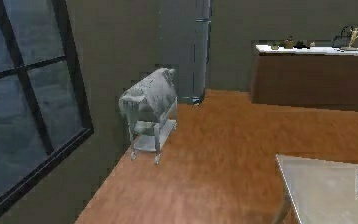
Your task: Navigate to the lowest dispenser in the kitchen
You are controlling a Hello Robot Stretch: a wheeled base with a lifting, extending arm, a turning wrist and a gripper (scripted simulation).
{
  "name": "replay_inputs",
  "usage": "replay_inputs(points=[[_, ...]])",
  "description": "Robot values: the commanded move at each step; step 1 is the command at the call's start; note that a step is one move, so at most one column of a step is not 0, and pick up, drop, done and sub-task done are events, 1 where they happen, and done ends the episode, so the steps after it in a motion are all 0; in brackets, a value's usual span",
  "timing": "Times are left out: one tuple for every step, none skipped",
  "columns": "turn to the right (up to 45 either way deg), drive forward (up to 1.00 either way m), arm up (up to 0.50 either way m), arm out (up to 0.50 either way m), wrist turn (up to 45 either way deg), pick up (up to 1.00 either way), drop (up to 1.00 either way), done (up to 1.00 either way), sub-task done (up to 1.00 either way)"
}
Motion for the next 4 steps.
replay_inputs(points=[[9.0,0.0,0.0,0.0,0.0,0.0,0.0,0.0,0.0],[0.0,1.0,0.0,0.0,0.0,0.0,0.0,0.0,0.0],[6.0,0.0,0.0,0.0,0.0,0.0,0.0,0.0,0.0],[0.0,0.3,0.0,0.0,0.0,0.0,0.0,0.0,0.0]])
